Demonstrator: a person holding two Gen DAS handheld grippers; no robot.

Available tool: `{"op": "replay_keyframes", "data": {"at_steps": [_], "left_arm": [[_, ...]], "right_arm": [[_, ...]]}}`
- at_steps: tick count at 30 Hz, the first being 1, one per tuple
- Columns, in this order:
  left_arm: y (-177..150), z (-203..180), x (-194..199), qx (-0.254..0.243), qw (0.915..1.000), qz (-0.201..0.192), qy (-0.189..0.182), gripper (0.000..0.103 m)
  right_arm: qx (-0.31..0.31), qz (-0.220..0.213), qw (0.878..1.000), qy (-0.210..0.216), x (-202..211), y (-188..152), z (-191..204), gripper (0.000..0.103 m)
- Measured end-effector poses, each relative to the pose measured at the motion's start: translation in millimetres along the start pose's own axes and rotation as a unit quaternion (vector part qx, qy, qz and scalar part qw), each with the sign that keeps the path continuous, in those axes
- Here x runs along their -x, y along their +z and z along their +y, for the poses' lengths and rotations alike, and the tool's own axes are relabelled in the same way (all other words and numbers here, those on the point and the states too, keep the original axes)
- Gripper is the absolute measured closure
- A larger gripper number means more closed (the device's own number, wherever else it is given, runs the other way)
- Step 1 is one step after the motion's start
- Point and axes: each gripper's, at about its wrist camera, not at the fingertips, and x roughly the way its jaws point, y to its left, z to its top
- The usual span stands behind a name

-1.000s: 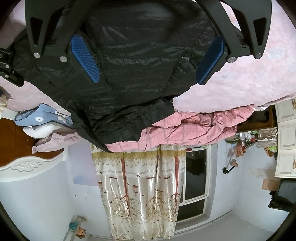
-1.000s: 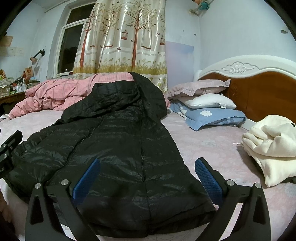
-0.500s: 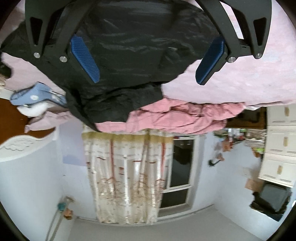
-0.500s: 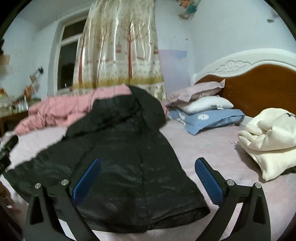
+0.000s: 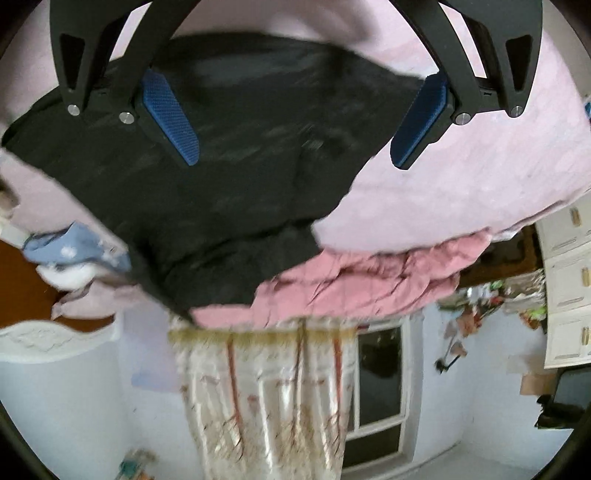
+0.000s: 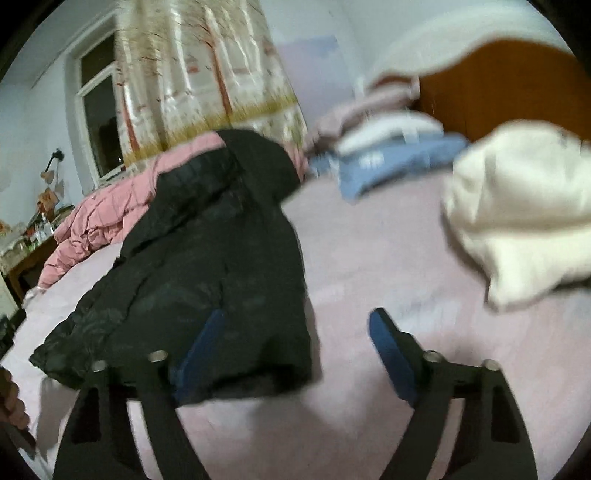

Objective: Fold large clothes

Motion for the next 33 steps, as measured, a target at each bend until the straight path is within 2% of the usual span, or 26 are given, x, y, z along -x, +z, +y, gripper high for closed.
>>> {"op": "replay_keyframes", "data": {"at_steps": [4, 7, 9, 10, 11, 12, 13, 14, 15, 17, 19, 20, 21, 22, 24, 27, 30, 33], "left_arm": [[-10.2, 30.2, -20.4, 0.022, 0.9981, 0.057, -0.001, 0.0], [-18.0, 47.1, -23.7, 0.019, 0.9961, 0.058, 0.063, 0.0], [-23.5, 69.6, -33.3, 0.058, 0.9923, 0.08, 0.076, 0.0], [-27.9, 82.0, -39.6, 0.087, 0.9881, 0.092, 0.089, 0.0], [-35.2, 95.7, -49.3, 0.117, 0.981, 0.109, 0.11, 0.0], [-43.3, 106.0, -60.0, 0.142, 0.9731, 0.136, 0.12, 0.0], [-50.9, 115.4, -70.9, 0.168, 0.965, 0.17, 0.108, 0.001], [-55.6, 123.9, -78.5, 0.189, 0.9595, 0.193, 0.08, 0.001], [-57.0, 129.7, -79.7, 0.201, 0.9583, 0.194, 0.063, 0.001], [-58.5, 133.0, -78.1, 0.206, 0.9594, 0.186, 0.049, 0.002], [-59.2, 130.6, -75.0, 0.194, 0.9634, 0.18, 0.039, 0.032], [-59.4, 128.4, -71.8, 0.188, 0.966, 0.174, 0.033, 0.069], [-58.5, 124.4, -69.1, 0.184, 0.9675, 0.173, 0.009, 0.096], [-54.8, 115.6, -67.1, 0.18, 0.968, 0.174, -0.016, 0.097], [-49.3, 111.6, -51.7, 0.181, 0.9727, 0.145, -0.01, 0.098], [-32.2, 106.3, -23.0, 0.199, 0.9729, 0.116, -0.025, 0.099], [-14.6, 100.7, 13.6, 0.192, 0.9768, 0.09, -0.032, 0.099], [-5.1, 93.0, 49.4, 0.174, 0.9821, 0.069, -0.025, 0.099]], "right_arm": [[-0.048, 0.045, 0.997, 0.026, -23.9, -5.3, -15.6, 0.03], [-0.05, 0.063, 0.996, 0.041, -31.6, -11.0, -13.6, 0.03], [-0.051, 0.086, 0.993, 0.062, -40.2, -13.9, -12.7, 0.045], [-0.052, 0.103, 0.99, 0.078, -46.3, -15.5, -11.6, 0.061], [-0.053, 0.11, 0.989, 0.084, -48.8, -17.6, -11.7, 0.072], [-0.056, 0.117, 0.988, 0.088, -52.1, -18.3, -11.2, 0.075], [-0.058, 0.119, 0.987, 0.089, -54.2, -19.3, -11.6, 0.077], [-0.063, 0.12, 0.986, 0.093, -55.8, -19.7, -12.6, 0.079], [-0.066, 0.121, 0.986, 0.095, -56.0, -19.3, -12.6, 0.081], [-0.066, 0.125, 0.985, 0.101, -58.2, -20.1, -12.0, 0.092], [-0.057, 0.115, 0.987, 0.093, -57.4, -21.3, -8.6, 0.098], [-0.054, 0.102, 0.99, 0.087, -52.3, -20.8, -7.5, 0.1], [-0.047, 0.081, 0.992, 0.08, -44.3, -19.9, -5.2, 0.1], [-0.043, 0.064, 0.994, 0.074, -36.1, -18.4, -2.9, 0.101], [-0.045, 0.043, 0.997, 0.054, -22.6, -14.5, -4.4, 0.101], [-0.053, 0.025, 0.998, 0.038, -2.7, -5.9, -8.1, 0.102], [-0.045, -0.005, 0.999, 0.013, 37.4, -1.4, -12.6, 0.102], [-0.065, -0.034, 0.997, -0.014, 89.3, -5.4, -26.9, 0.103]]}}
